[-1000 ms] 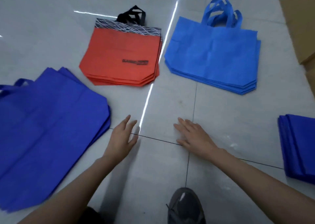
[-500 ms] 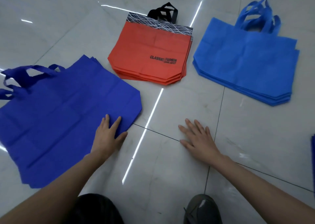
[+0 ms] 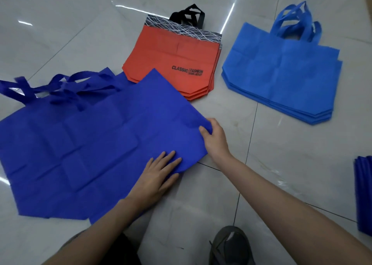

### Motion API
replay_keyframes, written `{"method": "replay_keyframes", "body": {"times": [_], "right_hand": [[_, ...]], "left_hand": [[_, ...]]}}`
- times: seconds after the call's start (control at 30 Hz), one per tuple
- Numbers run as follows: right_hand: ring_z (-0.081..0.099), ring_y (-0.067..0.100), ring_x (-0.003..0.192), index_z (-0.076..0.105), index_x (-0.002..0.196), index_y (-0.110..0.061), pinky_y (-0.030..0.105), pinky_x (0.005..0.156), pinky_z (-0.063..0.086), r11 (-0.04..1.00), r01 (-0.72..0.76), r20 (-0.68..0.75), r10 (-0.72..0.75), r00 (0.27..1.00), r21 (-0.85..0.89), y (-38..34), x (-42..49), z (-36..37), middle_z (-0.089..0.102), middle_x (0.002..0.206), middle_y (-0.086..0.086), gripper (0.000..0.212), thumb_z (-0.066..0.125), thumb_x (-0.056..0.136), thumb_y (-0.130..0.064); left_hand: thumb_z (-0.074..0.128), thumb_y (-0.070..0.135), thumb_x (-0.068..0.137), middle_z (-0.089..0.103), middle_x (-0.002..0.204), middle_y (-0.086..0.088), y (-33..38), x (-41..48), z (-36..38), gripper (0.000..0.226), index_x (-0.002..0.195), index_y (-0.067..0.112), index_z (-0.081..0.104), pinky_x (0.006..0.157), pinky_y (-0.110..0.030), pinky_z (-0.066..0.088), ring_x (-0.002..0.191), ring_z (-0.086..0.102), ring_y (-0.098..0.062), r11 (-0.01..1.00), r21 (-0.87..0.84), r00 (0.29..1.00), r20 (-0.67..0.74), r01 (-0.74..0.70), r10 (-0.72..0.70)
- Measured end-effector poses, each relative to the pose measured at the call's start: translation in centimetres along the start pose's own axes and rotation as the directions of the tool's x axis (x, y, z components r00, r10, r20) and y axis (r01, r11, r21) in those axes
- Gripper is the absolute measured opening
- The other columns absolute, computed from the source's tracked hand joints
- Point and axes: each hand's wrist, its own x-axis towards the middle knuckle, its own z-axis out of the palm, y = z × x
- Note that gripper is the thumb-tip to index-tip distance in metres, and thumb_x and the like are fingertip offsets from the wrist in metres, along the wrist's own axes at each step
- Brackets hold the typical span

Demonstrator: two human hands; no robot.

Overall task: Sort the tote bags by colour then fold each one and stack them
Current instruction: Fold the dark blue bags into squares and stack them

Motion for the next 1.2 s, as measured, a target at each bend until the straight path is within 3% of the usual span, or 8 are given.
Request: {"method": "replay_keyframes", "body": {"times": [0.2,0.37,0.53,0.67,0.77,0.97,1.07,1.2], "right_hand": [[0.056,-0.006,0.073,0.054,0.1,-0.015,0.008,0.066,0.044,0.991,0.077,-0.363,-0.032,0.931,0.109,2.6,-2.3,-5.9,0.06,0.089,-0.006,0.012,0.052,0.093,-0.005],[0.059,0.024,0.092,0.055,0.109,-0.005,0.015,0.062,0.045,0.971,-0.126,-0.536,0.217,0.816,0.202,7.5,-4.7,-11.6,0.06,0.103,0.009,0.015,0.052,0.094,-0.007],[0.048,0.036,0.116,0.045,0.127,-0.003,0.04,0.087,0.041,0.856,-0.364,-0.653,0.041,0.756,-0.367,8.6,-5.9,-13.0,0.049,0.129,0.017,0.043,0.058,0.086,-0.007],[0.035,0.036,0.134,0.045,0.137,-0.01,0.049,0.11,0.024,0.501,0.089,-0.051,-0.259,0.965,-0.861,8.2,-4.1,-12.4,0.035,0.149,0.014,0.052,0.052,0.089,-0.029],[0.027,0.026,0.141,0.036,0.145,-0.025,0.045,0.114,0.016,0.357,0.493,0.481,-0.13,0.867,-0.794,7.9,-3.5,-10.2,0.026,0.155,-0.001,0.065,0.019,0.088,-0.053],[-0.007,0.009,0.145,0.009,0.149,-0.039,0.048,0.115,-0.004,0.373,0.442,0.464,-0.035,0.885,-0.815,9.1,-3.7,-9.9,-0.003,0.158,-0.017,0.071,-0.004,0.082,-0.058],[-0.007,0.009,0.145,0.014,0.149,-0.037,0.056,0.114,-0.001,0.392,0.417,0.45,-0.008,0.893,-0.82,8.8,-3.7,-11.0,-0.002,0.158,-0.017,0.06,0.011,0.091,-0.051],[-0.007,0.009,0.145,0.018,0.149,-0.035,0.058,0.112,-0.002,0.424,0.376,0.411,-0.008,0.911,-0.824,8.4,-3.7,-11.1,0.0,0.158,-0.016,0.051,0.034,0.1,-0.035]], "left_hand": [[0.014,0.089,0.07,-0.018,0.152,0.014,-0.5,1.2,-0.9,0.089,0.143,0.041,-0.007,0.115,-0.035,-0.011,0.139,-0.02,-0.003,0.988,0.15,0.999,0.045,-0.017,0.01],[-0.008,0.085,0.068,-0.004,0.158,0.001,-0.1,2.7,0.4,0.099,0.149,0.032,0.011,0.115,-0.042,-0.003,0.145,-0.006,-0.019,0.977,0.097,0.981,-0.065,0.188,-0.182],[0.025,0.08,0.077,-0.015,0.157,-0.004,0.9,4.8,1.1,0.087,0.149,0.035,0.003,0.113,-0.053,-0.002,0.144,-0.014,-0.026,0.939,0.215,0.959,0.021,0.27,-0.281],[-0.005,0.093,0.054,-0.024,0.153,0.001,0.4,6.3,0.8,0.106,0.145,0.041,-0.007,0.113,-0.053,-0.002,0.143,-0.018,-0.027,0.944,0.309,0.976,0.143,0.115,-0.165],[-0.015,0.093,0.049,-0.025,0.153,0.003,0.1,7.1,0.4,0.106,0.142,0.044,-0.01,0.114,-0.05,-0.003,0.143,-0.019,-0.025,0.946,0.325,0.973,0.216,0.002,-0.076],[0.011,0.081,0.076,-0.01,0.157,0.002,0.4,6.6,-0.1,0.085,0.147,0.037,0.015,0.116,-0.044,0.003,0.145,-0.008,-0.022,0.984,0.177,0.997,0.075,0.023,-0.037],[0.046,0.045,0.094,0.004,0.157,-0.005,0.6,5.8,-0.7,0.056,0.145,0.031,0.029,0.109,-0.043,0.032,0.14,0.022,-0.026,0.983,-0.08,0.98,-0.104,0.164,-0.171],[0.037,-0.004,0.094,0.023,0.148,-0.001,1.1,5.6,-1.9,0.047,0.12,0.031,0.055,0.085,-0.021,0.045,0.099,0.051,-0.009,0.933,-0.321,0.96,-0.167,0.161,-0.223]]}}
